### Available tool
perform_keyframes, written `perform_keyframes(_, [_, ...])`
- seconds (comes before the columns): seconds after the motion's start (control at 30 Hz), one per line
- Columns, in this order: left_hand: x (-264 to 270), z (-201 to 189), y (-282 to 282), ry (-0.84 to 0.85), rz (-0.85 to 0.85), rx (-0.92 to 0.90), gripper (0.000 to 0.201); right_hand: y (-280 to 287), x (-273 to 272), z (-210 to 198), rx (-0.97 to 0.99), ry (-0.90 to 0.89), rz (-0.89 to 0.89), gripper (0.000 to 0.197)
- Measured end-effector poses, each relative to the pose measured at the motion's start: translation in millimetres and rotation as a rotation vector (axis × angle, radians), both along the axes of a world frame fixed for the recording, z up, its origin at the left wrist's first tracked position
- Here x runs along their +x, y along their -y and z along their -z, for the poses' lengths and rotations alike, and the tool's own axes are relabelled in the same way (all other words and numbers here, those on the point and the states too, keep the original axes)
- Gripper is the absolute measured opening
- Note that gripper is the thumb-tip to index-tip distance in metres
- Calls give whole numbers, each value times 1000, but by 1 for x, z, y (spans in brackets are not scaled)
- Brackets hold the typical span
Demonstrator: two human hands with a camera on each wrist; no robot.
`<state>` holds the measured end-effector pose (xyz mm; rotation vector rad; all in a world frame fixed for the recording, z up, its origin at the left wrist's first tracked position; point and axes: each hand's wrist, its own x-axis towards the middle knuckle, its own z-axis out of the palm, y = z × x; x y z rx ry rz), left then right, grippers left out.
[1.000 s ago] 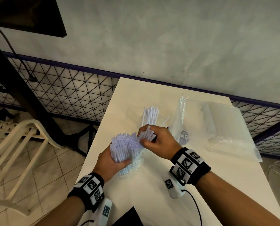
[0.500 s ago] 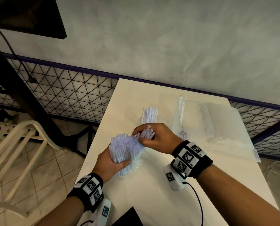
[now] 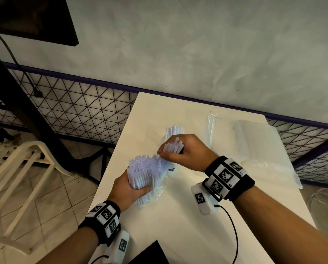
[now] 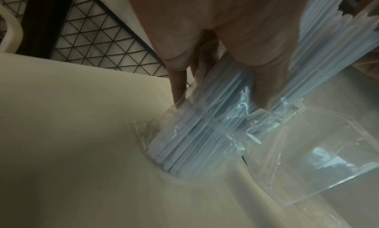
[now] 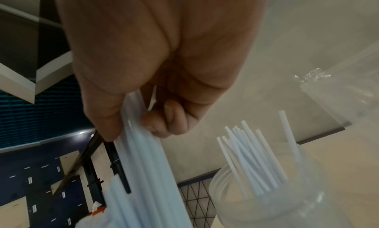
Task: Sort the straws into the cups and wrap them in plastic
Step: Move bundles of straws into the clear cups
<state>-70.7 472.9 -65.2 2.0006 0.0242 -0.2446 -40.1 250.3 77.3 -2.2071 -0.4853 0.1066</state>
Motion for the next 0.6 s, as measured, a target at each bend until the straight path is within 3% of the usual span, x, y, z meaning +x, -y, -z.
perform_keyframes(0.3, [-1, 0, 1, -10, -5, -21, 63, -5, 1, -8, -42, 64, 6, 8])
perform_keyframes(0.6, [0, 4, -1, -16, -5, -39, 62, 13, 17, -63, 31, 140, 98, 12])
